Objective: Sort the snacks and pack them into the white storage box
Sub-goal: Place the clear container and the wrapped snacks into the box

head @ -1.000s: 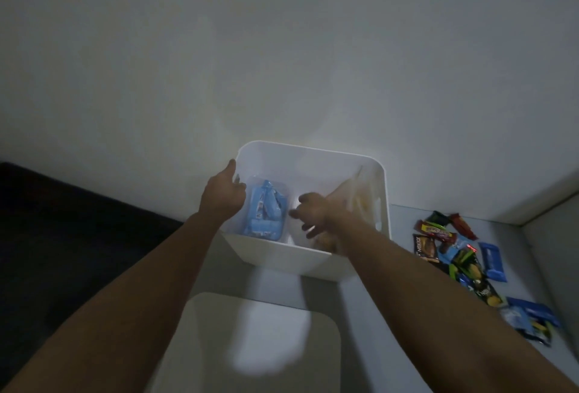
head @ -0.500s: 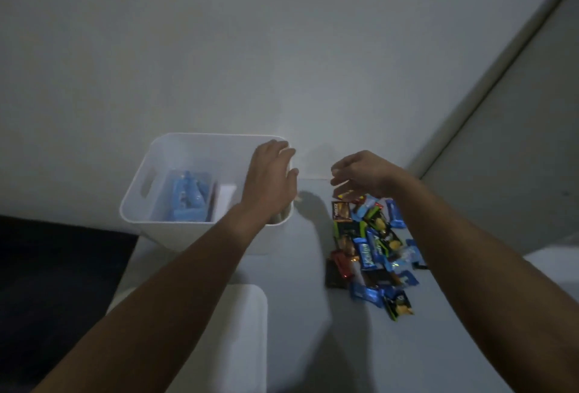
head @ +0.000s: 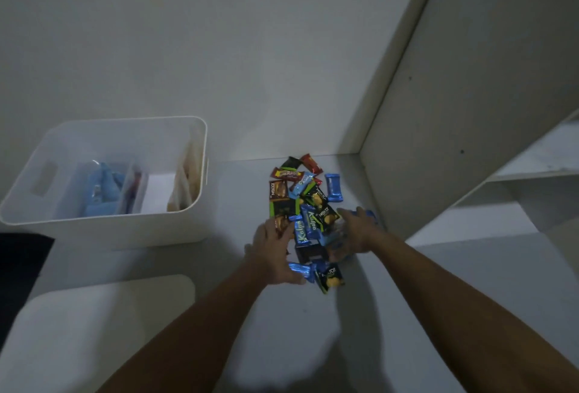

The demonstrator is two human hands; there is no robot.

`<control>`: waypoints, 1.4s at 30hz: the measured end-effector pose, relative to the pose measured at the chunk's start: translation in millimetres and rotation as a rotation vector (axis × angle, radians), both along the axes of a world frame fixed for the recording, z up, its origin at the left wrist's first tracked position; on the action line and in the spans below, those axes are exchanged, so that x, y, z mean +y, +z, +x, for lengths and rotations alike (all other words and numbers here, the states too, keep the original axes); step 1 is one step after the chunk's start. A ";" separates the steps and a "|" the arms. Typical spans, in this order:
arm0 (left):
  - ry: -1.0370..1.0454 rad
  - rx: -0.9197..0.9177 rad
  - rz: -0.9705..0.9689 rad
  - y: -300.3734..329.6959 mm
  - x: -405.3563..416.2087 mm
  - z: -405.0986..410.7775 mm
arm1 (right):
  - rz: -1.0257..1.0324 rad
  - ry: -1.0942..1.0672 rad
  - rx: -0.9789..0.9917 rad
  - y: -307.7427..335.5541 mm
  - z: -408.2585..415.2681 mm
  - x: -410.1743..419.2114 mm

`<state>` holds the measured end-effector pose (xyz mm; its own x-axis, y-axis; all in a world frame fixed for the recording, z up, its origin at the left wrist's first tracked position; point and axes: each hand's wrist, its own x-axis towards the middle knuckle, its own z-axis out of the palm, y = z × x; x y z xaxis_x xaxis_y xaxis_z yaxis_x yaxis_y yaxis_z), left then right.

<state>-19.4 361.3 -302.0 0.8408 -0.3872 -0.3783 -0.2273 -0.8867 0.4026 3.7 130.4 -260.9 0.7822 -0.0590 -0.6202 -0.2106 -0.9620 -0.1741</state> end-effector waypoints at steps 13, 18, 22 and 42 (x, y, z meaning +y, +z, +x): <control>0.138 -0.248 0.073 -42.1 -29.0 -32.6 | 0.090 0.055 -0.216 -47.8 -32.8 -1.9; 0.162 -0.405 0.015 -57.9 -22.6 -40.1 | 0.162 0.054 -0.374 -58.0 -40.8 -1.1; 0.197 -0.456 -0.050 -58.4 -22.9 -43.4 | 0.228 0.026 -0.468 -62.3 -49.4 -3.5; 0.266 -0.551 -0.361 52.2 30.5 5.8 | 0.551 -0.128 -0.671 91.3 11.1 61.3</control>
<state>-13.5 391.8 -249.8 0.9564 -0.1633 0.2423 -0.2766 -0.7734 0.5705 14.8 191.7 -169.7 1.0000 0.0014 0.0019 0.0023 -0.6806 -0.7327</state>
